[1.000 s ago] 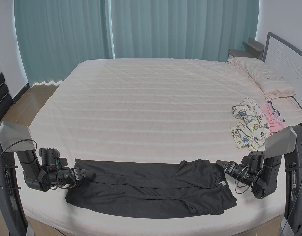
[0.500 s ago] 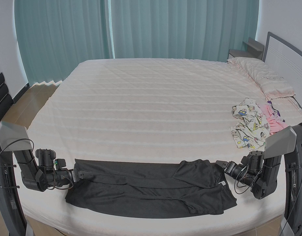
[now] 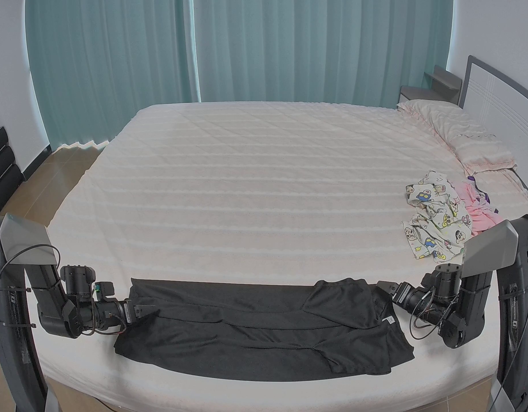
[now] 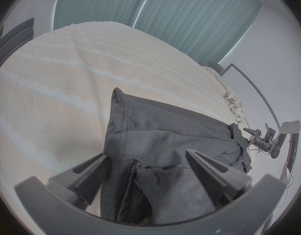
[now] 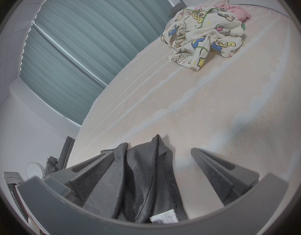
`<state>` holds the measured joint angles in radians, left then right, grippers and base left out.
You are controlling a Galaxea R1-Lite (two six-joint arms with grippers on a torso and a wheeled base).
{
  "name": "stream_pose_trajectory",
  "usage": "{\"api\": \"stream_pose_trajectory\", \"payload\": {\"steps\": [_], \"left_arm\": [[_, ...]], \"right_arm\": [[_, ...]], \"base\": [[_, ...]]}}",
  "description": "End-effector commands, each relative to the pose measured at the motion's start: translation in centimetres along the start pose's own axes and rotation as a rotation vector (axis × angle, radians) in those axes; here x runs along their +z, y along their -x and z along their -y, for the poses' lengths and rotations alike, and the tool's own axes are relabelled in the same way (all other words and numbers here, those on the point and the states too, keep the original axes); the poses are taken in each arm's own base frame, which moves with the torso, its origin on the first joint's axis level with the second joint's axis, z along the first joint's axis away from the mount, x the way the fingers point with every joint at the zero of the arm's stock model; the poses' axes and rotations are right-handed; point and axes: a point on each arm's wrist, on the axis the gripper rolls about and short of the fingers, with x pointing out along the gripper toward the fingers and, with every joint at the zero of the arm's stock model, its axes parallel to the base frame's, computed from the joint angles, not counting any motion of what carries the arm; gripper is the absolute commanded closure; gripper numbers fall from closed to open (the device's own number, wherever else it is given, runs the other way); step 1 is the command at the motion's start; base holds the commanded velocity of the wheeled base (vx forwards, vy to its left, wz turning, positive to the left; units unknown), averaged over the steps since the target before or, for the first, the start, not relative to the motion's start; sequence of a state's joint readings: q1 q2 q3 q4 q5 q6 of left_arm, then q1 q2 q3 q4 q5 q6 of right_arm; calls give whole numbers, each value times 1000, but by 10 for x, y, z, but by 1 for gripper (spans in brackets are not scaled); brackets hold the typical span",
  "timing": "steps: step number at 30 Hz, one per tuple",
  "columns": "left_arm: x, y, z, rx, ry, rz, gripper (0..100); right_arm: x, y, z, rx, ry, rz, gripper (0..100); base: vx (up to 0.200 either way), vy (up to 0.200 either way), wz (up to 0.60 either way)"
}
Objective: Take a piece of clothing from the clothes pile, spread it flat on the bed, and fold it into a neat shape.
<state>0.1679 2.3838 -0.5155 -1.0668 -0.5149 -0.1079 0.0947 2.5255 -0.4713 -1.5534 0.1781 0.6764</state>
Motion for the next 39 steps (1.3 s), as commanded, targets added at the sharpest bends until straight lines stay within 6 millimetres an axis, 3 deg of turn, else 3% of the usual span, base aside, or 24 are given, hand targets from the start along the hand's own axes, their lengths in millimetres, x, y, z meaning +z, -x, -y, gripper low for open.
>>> {"api": "stream_pose_trajectory", "payload": {"steps": [1, 16, 39], "left_arm": [[-3, 2, 0, 1, 7, -10, 100], [9, 17, -2, 29, 3, 49, 100], [30, 62, -33, 138, 78, 164, 100]], "right_arm": [[1, 0, -1, 8, 2, 8, 0], [0, 0, 0, 5, 2, 6, 0], [-2, 4, 0, -1, 0, -4, 0]], "base": [[0, 0, 0], [0, 0, 0], [0, 0, 0]]}}
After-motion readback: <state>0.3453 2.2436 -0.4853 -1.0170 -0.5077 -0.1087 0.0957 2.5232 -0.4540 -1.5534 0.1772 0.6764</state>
